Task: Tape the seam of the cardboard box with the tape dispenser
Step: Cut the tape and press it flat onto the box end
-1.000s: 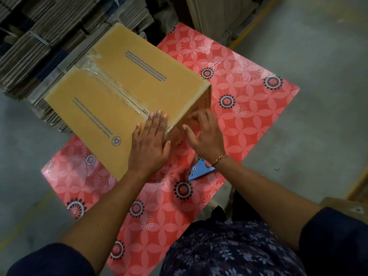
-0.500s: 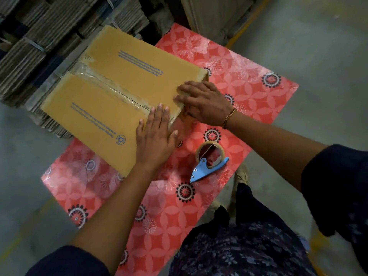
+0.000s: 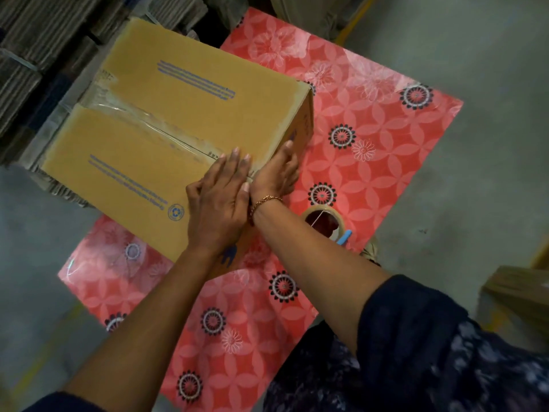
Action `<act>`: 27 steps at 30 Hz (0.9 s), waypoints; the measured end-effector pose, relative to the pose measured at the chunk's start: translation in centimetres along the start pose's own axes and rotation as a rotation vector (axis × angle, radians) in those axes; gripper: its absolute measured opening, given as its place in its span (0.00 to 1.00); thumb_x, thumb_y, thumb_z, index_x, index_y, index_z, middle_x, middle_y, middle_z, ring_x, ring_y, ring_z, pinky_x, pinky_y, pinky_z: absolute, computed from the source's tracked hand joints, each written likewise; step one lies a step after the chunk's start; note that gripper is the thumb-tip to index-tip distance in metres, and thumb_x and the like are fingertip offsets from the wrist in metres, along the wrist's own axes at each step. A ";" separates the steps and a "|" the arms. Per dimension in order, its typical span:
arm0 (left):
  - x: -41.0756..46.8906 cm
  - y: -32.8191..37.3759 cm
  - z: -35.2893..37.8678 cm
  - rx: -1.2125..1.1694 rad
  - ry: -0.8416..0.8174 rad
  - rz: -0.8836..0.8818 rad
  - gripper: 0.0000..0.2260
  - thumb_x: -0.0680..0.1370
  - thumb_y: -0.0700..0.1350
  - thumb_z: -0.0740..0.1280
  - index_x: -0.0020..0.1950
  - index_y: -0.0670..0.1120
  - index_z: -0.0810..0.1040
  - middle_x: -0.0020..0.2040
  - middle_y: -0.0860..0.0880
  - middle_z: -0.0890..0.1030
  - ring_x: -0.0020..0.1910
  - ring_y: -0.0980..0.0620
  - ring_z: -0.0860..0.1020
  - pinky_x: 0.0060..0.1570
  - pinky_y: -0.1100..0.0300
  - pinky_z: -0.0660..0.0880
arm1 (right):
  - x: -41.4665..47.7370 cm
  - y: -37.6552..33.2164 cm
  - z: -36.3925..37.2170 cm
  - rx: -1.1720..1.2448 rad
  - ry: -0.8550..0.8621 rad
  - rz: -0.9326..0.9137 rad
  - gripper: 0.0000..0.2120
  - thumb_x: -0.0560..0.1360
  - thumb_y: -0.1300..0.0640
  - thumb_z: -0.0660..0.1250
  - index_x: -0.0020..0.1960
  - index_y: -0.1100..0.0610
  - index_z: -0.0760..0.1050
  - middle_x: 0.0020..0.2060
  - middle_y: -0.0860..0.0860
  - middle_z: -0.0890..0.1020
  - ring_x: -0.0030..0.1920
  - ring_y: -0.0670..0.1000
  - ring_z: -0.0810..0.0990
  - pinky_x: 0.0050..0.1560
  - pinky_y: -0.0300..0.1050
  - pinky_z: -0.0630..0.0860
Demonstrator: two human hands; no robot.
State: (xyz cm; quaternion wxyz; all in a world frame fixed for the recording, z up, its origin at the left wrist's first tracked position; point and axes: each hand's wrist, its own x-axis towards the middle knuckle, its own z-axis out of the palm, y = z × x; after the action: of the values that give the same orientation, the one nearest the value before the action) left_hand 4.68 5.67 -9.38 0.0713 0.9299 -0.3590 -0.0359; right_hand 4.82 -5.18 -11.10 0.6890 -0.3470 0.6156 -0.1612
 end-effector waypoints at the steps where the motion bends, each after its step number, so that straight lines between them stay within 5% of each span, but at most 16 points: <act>1: 0.0 0.1 0.0 -0.001 -0.004 0.004 0.23 0.83 0.51 0.54 0.79 0.56 0.64 0.81 0.55 0.63 0.79 0.55 0.61 0.61 0.47 0.62 | 0.1 0.1 0.2 0.003 0.026 0.000 0.27 0.82 0.38 0.50 0.75 0.51 0.67 0.77 0.51 0.66 0.78 0.52 0.57 0.74 0.53 0.51; 16: 0.1 0.4 -0.1 0.032 -0.027 0.007 0.23 0.84 0.51 0.53 0.80 0.56 0.63 0.82 0.54 0.61 0.80 0.54 0.59 0.62 0.46 0.61 | 2.4 2.0 0.1 -0.013 0.117 -0.077 0.22 0.81 0.38 0.53 0.66 0.49 0.71 0.68 0.54 0.72 0.71 0.57 0.65 0.71 0.56 0.59; 21: 0.0 0.4 -0.1 0.053 -0.033 0.013 0.23 0.84 0.52 0.52 0.80 0.56 0.63 0.82 0.55 0.61 0.81 0.56 0.57 0.61 0.49 0.59 | 2.5 2.1 0.2 0.015 0.129 -0.163 0.38 0.69 0.30 0.45 0.63 0.53 0.73 0.63 0.55 0.75 0.67 0.57 0.68 0.69 0.55 0.61; 27: 0.1 0.4 -0.2 0.034 -0.034 -0.001 0.23 0.84 0.52 0.52 0.80 0.57 0.61 0.82 0.56 0.59 0.81 0.57 0.57 0.62 0.48 0.61 | 3.1 1.9 -0.4 -0.052 0.123 -0.188 0.28 0.76 0.41 0.51 0.66 0.57 0.73 0.65 0.57 0.75 0.68 0.59 0.70 0.68 0.51 0.62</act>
State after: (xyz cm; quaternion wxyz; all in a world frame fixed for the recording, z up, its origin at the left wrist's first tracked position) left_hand 4.50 5.29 -9.16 0.0491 0.9304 -0.3604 -0.0456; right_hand 4.60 -5.97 -14.72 0.6226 -0.4102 0.6254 -0.2301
